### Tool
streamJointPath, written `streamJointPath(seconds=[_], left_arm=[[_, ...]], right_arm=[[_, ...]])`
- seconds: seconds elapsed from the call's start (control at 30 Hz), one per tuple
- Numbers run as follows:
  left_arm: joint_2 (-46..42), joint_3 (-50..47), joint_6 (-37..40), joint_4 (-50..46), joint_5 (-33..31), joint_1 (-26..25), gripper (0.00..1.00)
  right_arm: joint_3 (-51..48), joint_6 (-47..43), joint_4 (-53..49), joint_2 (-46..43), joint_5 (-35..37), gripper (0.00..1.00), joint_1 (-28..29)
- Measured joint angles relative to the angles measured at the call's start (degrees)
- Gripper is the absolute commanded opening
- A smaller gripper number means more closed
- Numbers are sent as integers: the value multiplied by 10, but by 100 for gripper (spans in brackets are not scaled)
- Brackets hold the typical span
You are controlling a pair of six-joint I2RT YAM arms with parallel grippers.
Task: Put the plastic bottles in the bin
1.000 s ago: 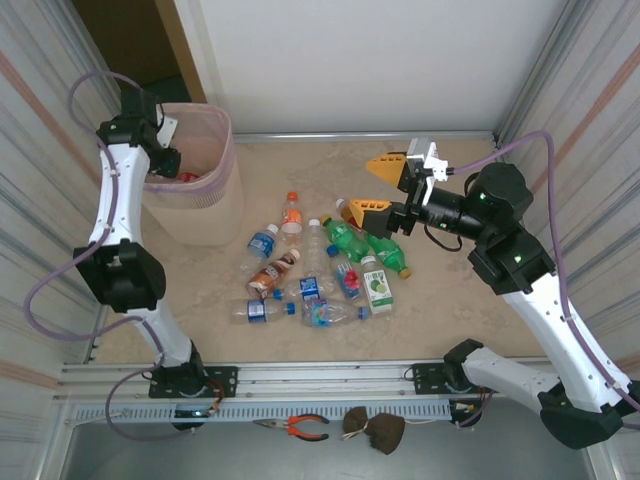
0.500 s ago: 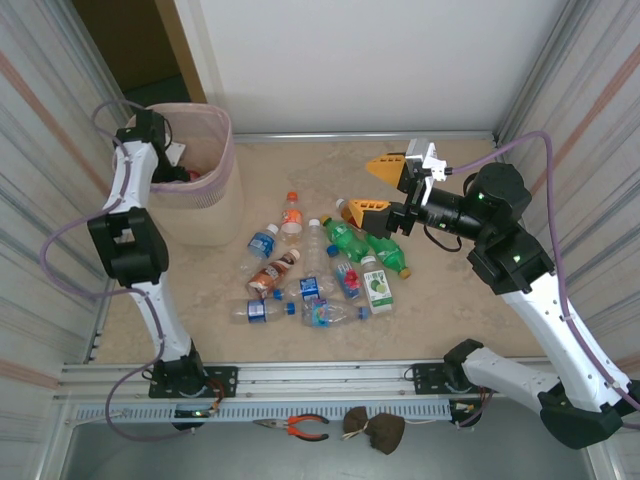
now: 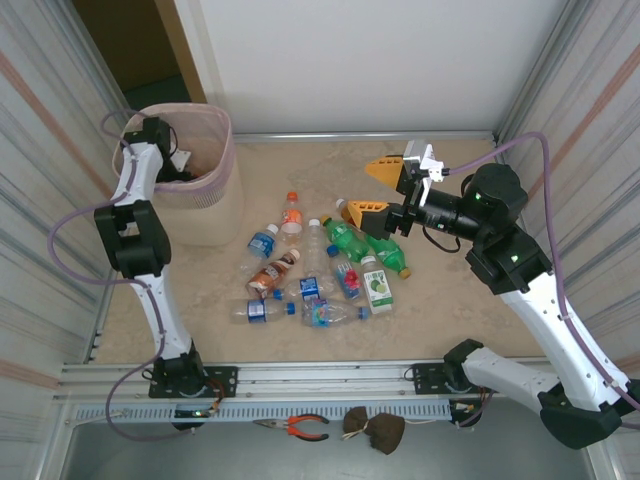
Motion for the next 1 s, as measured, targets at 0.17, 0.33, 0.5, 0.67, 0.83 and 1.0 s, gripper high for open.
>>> streamJointPath(seconds=[0.17,0.33,0.5,0.67,0.83,1.0], left_arm=[[-2,0,-2,-1,8,0,81],[-4,7,-3,-10,19,0,85],[-28,18,-6,-23,35,0,85],[-69,37,-15,-26,58,0,86],[-117,48,-23,-28,81,0,86],[-159,50,-37,-30,117,0,85]], right_arm=[[0,0,0,0,0,83,0],[0,0,0,0,3,82,0],[0,0,-5,0,7,82,0],[0,-1,-20,0,21,82,0],[0,-12,-45,-3,43,80,0],[-1,-17,-75,-1,67,79,-8]])
